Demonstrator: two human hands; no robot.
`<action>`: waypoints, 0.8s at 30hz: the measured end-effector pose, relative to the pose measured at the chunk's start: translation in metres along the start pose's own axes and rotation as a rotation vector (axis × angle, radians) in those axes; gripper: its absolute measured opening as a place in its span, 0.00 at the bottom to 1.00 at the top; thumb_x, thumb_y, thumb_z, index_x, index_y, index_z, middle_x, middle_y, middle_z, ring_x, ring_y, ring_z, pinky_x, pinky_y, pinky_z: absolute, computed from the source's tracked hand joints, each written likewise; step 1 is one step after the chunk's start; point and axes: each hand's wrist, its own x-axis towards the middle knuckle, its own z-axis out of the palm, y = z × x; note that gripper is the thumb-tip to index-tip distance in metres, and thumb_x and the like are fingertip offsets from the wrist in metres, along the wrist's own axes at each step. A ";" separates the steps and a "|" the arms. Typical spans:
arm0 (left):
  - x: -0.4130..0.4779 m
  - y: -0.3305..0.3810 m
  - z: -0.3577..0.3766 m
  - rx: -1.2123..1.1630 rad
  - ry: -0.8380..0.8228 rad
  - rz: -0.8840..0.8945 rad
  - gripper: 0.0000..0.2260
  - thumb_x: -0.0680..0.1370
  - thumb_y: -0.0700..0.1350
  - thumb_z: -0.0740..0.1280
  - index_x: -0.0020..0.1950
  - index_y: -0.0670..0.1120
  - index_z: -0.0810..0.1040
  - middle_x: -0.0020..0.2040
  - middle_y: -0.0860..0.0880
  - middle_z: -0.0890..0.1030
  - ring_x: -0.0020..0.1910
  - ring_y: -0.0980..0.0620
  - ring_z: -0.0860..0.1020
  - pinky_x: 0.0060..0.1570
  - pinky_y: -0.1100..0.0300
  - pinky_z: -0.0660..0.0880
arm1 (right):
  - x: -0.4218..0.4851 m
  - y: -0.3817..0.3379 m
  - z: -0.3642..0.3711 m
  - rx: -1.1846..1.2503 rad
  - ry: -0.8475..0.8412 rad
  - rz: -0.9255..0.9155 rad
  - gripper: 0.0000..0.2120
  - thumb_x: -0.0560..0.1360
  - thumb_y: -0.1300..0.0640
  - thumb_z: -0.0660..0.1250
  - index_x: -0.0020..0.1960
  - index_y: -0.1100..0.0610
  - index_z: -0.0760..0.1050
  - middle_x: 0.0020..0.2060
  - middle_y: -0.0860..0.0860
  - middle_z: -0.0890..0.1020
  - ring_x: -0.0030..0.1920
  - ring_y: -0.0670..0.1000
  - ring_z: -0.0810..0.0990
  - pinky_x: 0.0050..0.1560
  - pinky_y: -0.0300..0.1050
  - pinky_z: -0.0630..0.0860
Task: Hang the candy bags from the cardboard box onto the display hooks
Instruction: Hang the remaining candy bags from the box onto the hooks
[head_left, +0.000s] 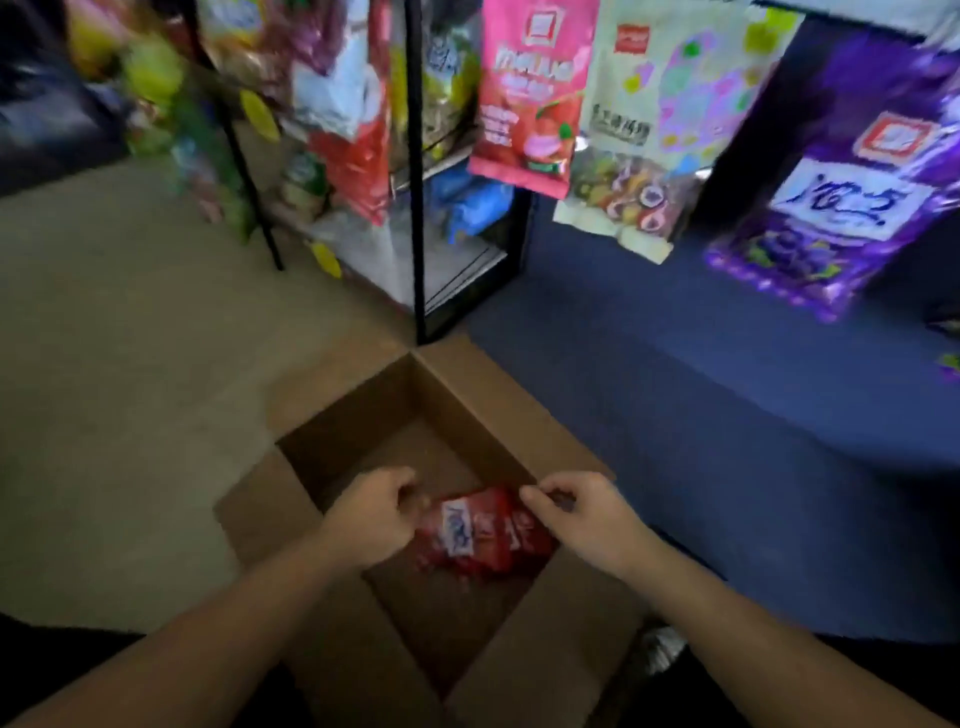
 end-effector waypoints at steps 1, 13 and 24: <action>-0.001 -0.020 0.002 0.000 -0.001 -0.073 0.13 0.81 0.51 0.67 0.63 0.49 0.80 0.59 0.52 0.82 0.58 0.54 0.80 0.57 0.60 0.77 | 0.013 0.000 0.016 0.003 -0.056 0.020 0.14 0.82 0.43 0.66 0.38 0.44 0.79 0.34 0.40 0.82 0.38 0.39 0.81 0.40 0.37 0.76; 0.003 -0.099 0.028 0.148 -0.102 -0.181 0.27 0.79 0.68 0.59 0.75 0.60 0.68 0.79 0.53 0.66 0.76 0.52 0.68 0.70 0.53 0.71 | 0.125 0.058 0.113 -0.129 -0.293 0.146 0.27 0.78 0.32 0.62 0.64 0.51 0.82 0.58 0.48 0.84 0.57 0.46 0.83 0.62 0.48 0.79; 0.150 -0.068 0.154 -0.041 -0.281 -0.058 0.39 0.75 0.71 0.61 0.81 0.52 0.59 0.80 0.42 0.63 0.79 0.41 0.61 0.76 0.42 0.61 | 0.093 0.087 0.049 -0.527 -0.006 0.104 0.29 0.80 0.33 0.52 0.79 0.38 0.62 0.75 0.45 0.69 0.73 0.51 0.68 0.70 0.55 0.73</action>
